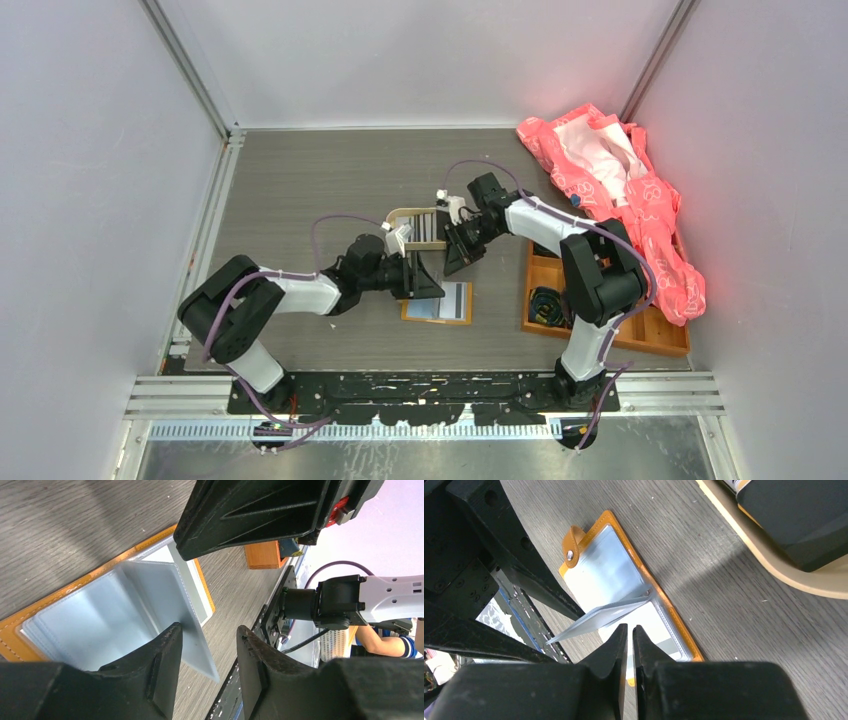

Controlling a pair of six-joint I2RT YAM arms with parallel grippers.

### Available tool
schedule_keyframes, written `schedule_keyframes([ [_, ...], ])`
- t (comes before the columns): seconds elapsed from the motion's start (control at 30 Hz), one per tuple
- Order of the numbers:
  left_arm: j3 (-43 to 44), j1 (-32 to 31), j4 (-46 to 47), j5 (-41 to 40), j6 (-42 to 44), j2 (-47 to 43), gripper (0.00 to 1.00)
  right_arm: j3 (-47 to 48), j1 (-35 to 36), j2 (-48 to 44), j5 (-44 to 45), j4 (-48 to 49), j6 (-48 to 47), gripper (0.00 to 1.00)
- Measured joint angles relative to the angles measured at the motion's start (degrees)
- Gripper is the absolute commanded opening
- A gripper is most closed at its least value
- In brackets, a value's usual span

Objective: Put the credit cards into the card holder
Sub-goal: Turn over the card slot in the card holder.

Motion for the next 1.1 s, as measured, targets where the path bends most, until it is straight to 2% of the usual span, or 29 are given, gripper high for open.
schedule_keyframes([
  [0.3, 1.4, -1.0, -1.2, -0.3, 0.2, 0.0, 0.45, 0.0, -0.4, -0.5, -0.4, 0.0, 0.3, 0.17],
  [0.53, 1.6, -1.5, -1.8, -0.5, 0.4, 0.0, 0.46, 0.0, -0.7, -0.6, -1.5, 0.0, 0.6, 0.29],
  [1.1, 1.6, -2.4, -2.1, -1.0, 0.5, 1.5, 0.45, 0.0, -3.5, -3.9, -3.6, 0.1, 1.7, 0.30],
])
